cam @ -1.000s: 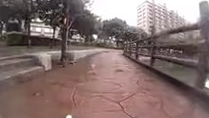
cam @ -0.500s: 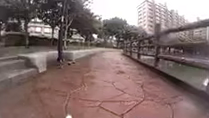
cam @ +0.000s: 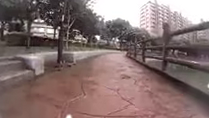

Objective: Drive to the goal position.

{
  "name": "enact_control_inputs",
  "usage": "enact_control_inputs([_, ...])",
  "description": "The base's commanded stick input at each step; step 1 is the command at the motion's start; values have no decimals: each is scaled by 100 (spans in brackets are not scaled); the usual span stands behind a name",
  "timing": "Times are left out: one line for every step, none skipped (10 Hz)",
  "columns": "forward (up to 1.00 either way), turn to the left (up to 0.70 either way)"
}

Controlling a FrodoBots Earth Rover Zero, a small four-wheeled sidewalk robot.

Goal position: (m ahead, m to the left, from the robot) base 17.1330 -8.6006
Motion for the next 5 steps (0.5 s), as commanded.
enact_control_inputs([50, 0])
enact_control_inputs([50, 0])
enact_control_inputs([50, 0])
enact_control_inputs([50, 0])
enact_control_inputs([50, 7])
